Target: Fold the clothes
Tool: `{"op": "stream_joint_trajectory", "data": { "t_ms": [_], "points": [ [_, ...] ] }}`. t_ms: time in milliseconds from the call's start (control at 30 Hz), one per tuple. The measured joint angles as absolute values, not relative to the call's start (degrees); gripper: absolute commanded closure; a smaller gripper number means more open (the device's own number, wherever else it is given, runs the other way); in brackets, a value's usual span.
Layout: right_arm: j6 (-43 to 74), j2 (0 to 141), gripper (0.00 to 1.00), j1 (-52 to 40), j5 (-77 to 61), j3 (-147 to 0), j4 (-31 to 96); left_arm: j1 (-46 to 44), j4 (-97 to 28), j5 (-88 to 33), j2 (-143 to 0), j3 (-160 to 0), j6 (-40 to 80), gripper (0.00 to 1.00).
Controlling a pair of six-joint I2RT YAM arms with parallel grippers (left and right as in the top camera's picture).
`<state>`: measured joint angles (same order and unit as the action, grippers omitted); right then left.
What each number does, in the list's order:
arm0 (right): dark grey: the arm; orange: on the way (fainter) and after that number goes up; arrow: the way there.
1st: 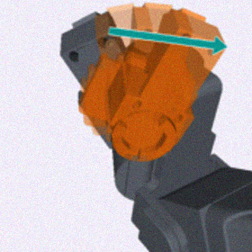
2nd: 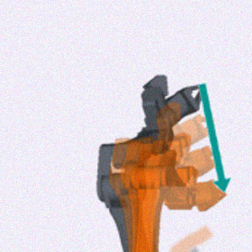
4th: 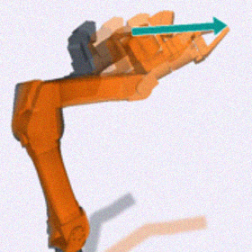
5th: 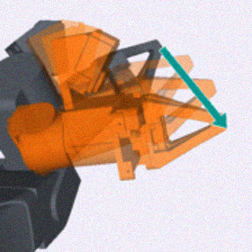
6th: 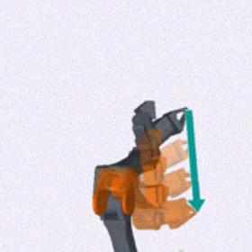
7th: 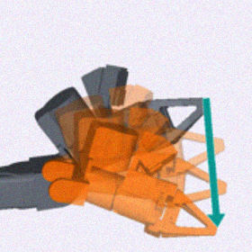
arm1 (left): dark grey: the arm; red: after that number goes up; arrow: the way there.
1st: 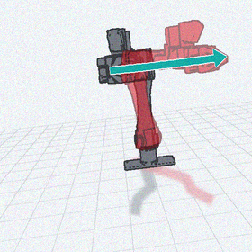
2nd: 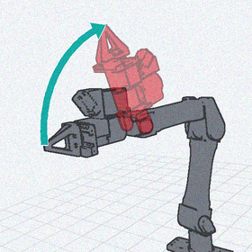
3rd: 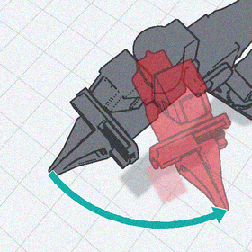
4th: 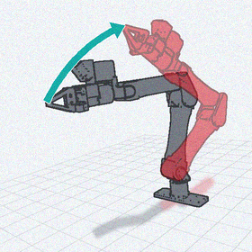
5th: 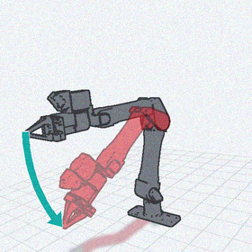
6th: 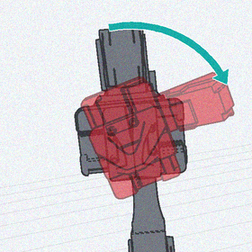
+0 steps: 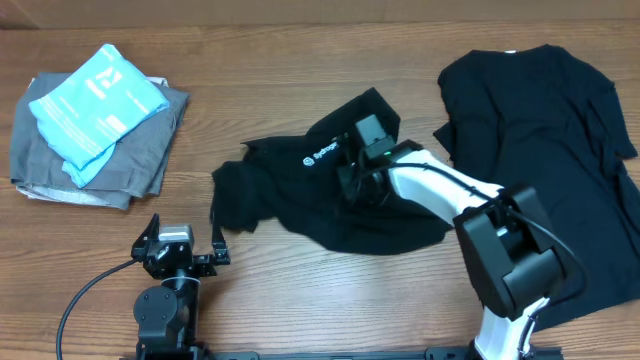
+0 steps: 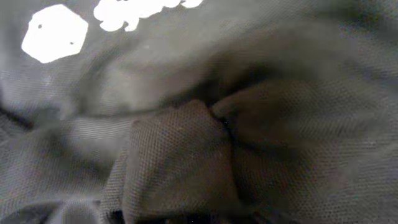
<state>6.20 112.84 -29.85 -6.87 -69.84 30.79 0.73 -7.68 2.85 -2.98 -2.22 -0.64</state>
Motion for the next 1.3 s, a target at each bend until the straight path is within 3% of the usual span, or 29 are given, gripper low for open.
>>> {"op": "stream_joint_trajectory", "data": {
  "t_ms": [300, 467, 600, 967, 1300],
  "points": [
    [4.3, 114.4, 0.80, -27.0, -8.8, -89.0, 52.9, 0.7, -7.7, 2.9, -3.0, -2.2, -0.6, 0.00],
    [5.5, 113.8, 0.80, -18.4, -9.0, -102.0, 67.1, 0.7, -7.7, 2.9, -3.0, -2.2, -0.6, 0.00],
    [7.0, 113.2, 0.81, -10.4, -8.8, -102.9, 73.1, 0.7, -7.7, 2.9, -3.0, -2.2, -0.6, 0.00],
    [9.5, 113.2, 0.80, 4.9, -8.8, -85.7, 64.0, 0.7, -7.7, 2.9, -3.0, -2.2, -0.6, 0.00],
    [10.9, 111.2, 0.76, 6.9, -10.1, -69.6, 48.2, 0.7, -7.7, 2.9, -3.0, -2.2, -0.6, 0.00]
  ]
}}
